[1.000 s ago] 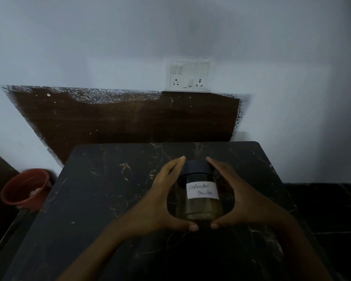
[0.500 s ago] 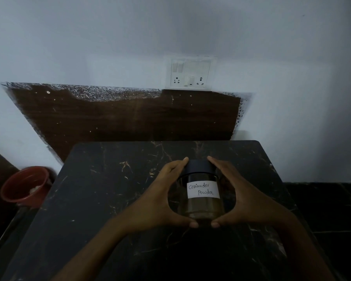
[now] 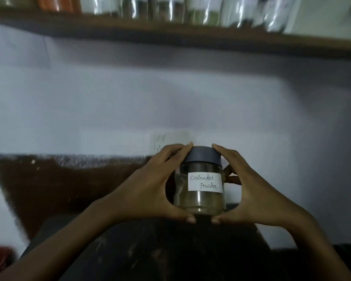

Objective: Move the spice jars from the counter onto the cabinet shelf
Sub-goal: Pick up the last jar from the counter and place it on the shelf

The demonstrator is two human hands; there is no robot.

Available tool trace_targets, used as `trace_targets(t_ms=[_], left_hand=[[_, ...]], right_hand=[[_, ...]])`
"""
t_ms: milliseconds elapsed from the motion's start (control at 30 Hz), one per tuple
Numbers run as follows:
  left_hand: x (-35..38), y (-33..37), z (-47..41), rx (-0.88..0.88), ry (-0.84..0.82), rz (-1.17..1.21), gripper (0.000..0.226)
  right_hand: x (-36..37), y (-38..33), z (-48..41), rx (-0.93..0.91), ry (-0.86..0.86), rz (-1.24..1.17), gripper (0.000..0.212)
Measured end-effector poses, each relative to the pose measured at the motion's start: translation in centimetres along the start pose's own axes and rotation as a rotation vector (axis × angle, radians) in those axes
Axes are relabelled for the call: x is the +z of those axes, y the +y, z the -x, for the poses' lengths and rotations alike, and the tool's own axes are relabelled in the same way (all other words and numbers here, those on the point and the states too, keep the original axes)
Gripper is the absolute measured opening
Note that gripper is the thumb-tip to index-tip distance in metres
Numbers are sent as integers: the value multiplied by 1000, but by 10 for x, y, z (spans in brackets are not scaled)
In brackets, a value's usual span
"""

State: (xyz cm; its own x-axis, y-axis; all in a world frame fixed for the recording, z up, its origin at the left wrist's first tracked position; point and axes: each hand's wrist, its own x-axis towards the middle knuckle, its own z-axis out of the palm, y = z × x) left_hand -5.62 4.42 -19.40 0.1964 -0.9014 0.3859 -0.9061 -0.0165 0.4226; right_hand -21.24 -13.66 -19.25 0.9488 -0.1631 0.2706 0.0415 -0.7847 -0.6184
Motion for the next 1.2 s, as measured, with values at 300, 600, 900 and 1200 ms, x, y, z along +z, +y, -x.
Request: trace_targets(t_ms=[300, 600, 900, 1200], left_hand=[[-83, 63, -147, 368, 294, -442, 125], [-92, 116, -264, 506, 471, -681, 127], [-71, 106, -356, 226, 748, -895, 105], [-50, 47, -363, 142, 769, -1016, 78]], right_hand=[[-151, -21, -41, -246, 371, 226, 121], [-255, 4, -57, -334, 527, 347, 130], [-344, 38, -82, -326, 706, 490, 125], [-372, 77, -134, -246, 642, 536, 121]])
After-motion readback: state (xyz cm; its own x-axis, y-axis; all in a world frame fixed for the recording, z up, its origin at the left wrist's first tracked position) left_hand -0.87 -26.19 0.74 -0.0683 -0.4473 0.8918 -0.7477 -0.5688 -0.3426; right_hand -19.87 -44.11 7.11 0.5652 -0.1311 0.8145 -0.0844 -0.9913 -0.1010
